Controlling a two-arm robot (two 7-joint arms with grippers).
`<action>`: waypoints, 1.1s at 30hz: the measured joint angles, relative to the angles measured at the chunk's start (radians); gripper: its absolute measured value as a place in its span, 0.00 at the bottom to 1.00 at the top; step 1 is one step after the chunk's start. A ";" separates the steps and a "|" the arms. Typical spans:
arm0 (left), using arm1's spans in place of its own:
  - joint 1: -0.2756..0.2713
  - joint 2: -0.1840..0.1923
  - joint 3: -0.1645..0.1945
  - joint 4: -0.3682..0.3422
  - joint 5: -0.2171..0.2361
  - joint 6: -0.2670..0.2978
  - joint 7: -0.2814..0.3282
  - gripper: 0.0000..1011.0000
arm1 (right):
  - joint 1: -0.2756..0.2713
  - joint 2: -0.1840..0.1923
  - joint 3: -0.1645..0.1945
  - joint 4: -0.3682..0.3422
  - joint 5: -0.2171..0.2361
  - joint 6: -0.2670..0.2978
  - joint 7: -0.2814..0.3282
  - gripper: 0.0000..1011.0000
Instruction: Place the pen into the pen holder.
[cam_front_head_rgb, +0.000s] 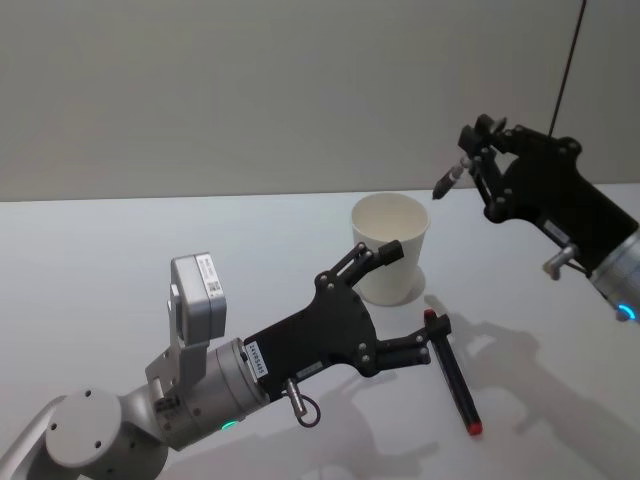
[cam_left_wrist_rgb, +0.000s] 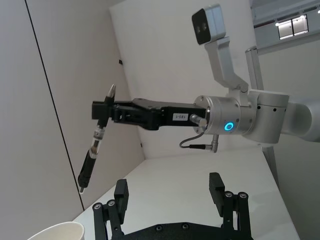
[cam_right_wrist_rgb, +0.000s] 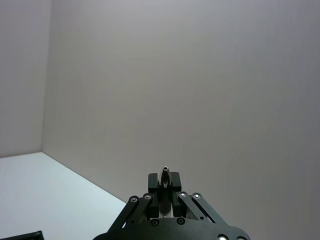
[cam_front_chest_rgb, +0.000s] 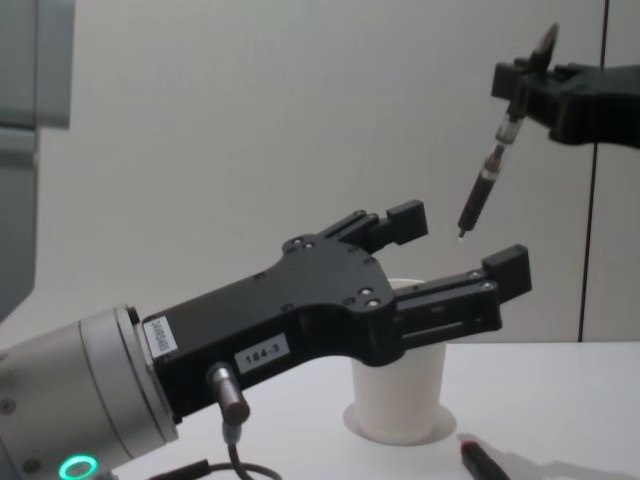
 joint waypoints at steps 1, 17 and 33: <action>0.000 0.000 0.000 0.000 0.000 0.000 0.000 0.99 | 0.008 -0.007 -0.004 0.008 -0.019 0.004 -0.004 0.13; 0.000 0.000 0.000 0.000 0.000 0.000 0.000 0.99 | 0.086 -0.081 -0.036 0.110 -0.122 0.037 -0.004 0.13; 0.000 0.000 0.000 0.000 0.000 0.000 0.000 0.99 | 0.158 -0.146 -0.058 0.223 -0.118 0.105 0.031 0.13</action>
